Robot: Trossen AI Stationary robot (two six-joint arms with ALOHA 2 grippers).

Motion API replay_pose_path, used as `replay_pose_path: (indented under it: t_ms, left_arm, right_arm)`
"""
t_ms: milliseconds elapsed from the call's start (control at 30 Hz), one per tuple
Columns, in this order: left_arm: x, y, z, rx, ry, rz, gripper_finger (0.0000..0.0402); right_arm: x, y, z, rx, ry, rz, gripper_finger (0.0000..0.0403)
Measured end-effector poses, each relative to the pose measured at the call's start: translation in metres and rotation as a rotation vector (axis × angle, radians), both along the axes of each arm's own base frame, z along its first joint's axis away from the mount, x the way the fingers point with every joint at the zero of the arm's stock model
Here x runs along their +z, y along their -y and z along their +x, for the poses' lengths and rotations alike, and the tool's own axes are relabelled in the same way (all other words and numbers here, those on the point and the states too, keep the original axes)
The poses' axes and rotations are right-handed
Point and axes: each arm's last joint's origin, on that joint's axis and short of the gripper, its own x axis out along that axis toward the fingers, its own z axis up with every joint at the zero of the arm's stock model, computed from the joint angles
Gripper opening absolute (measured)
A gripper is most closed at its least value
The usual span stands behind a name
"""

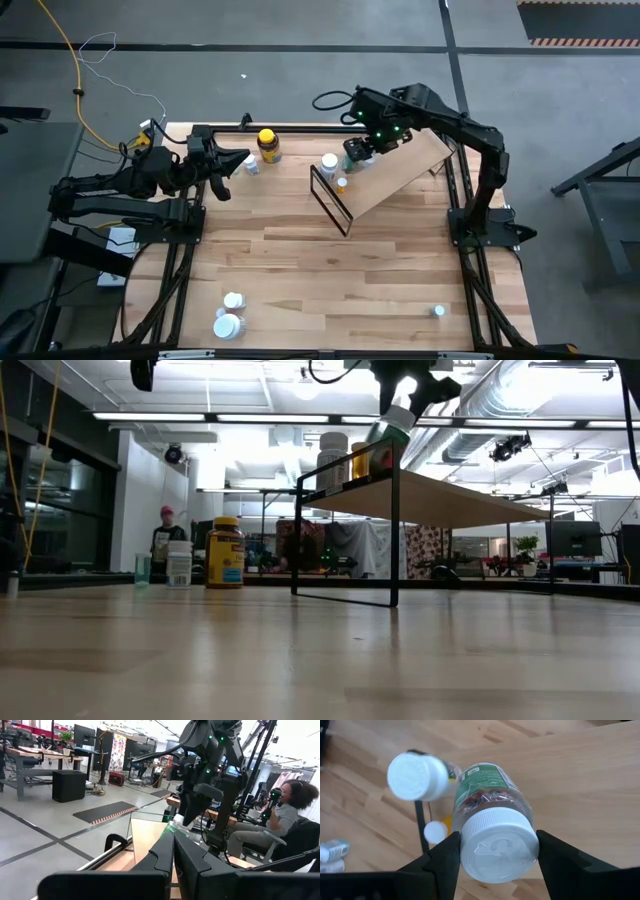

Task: Pick and place medicine bottles onto shelf by color
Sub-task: Put the transparent pill bottle on the shelf

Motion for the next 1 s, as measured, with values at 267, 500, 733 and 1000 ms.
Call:
replay_pose_path:
  t_ms: [267,500,733,1000]
  left_arm:
    - [0.0,0.0,0.0,0.0,0.0,0.0,0.0003]
    - [0.0,0.0,0.0,0.0,0.0,-0.001,0.0003]
    - [0.0,0.0,0.0,0.0,0.0,-0.001,0.0003]
    - [0.0,0.0,0.0,0.0,-0.001,-0.001,0.0003]
  right_arm:
    - [0.0,0.004,-0.001,-0.053,0.002,0.01,0.0207]
    - [0.0,0.003,-0.001,-0.05,0.002,0.01,0.0207]
    - [-0.002,0.005,0.0,-0.081,-0.012,-0.012,0.0207]
    - [-0.013,0.008,0.01,-0.065,-0.038,0.017,0.0207]
